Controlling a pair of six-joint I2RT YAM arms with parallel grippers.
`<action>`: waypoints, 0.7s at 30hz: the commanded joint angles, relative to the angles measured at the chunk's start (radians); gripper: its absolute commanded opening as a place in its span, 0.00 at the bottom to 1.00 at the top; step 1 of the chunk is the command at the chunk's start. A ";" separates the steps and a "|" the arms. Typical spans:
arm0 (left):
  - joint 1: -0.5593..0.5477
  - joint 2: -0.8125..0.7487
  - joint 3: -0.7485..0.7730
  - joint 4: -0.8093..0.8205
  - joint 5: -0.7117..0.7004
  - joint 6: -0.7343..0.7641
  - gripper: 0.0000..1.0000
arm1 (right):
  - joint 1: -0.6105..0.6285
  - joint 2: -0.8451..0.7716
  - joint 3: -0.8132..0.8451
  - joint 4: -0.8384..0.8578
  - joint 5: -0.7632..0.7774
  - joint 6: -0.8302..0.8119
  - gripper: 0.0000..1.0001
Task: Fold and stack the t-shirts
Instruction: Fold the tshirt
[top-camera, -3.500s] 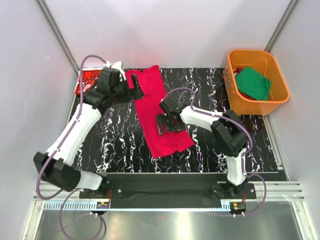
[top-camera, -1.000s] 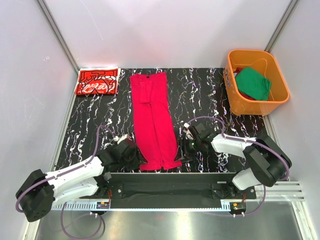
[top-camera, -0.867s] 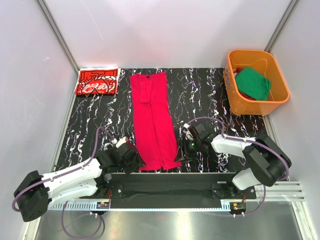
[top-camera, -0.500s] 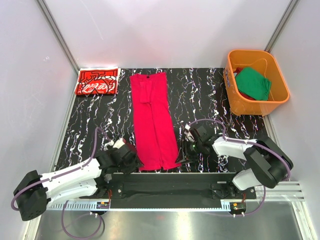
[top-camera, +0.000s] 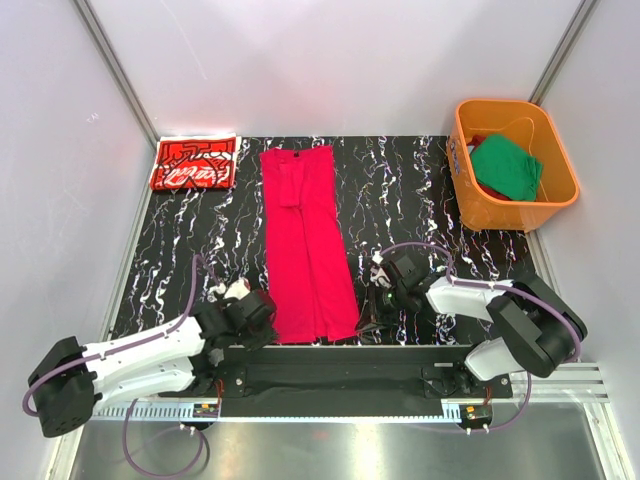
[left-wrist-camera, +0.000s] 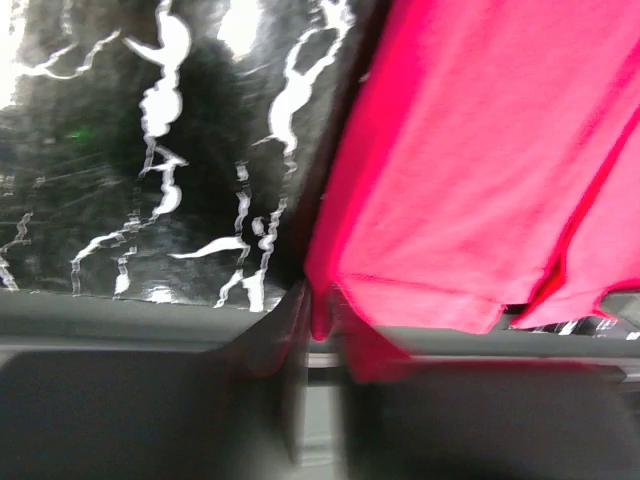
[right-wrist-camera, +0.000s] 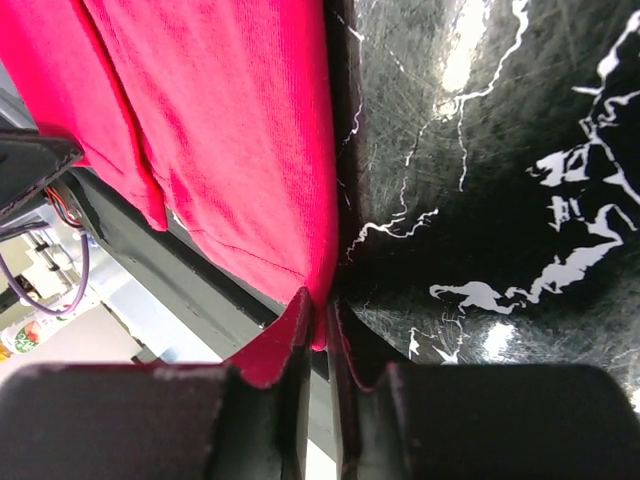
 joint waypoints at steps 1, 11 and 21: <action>-0.029 0.020 -0.010 -0.123 -0.031 -0.022 0.51 | 0.012 -0.004 -0.017 -0.042 0.030 -0.011 0.21; -0.262 -0.035 0.243 -0.121 -0.215 0.014 0.51 | 0.012 -0.066 0.046 -0.203 0.125 -0.031 0.47; -0.259 0.459 0.421 0.265 -0.005 0.283 0.41 | 0.011 -0.178 0.069 -0.272 0.174 -0.036 0.50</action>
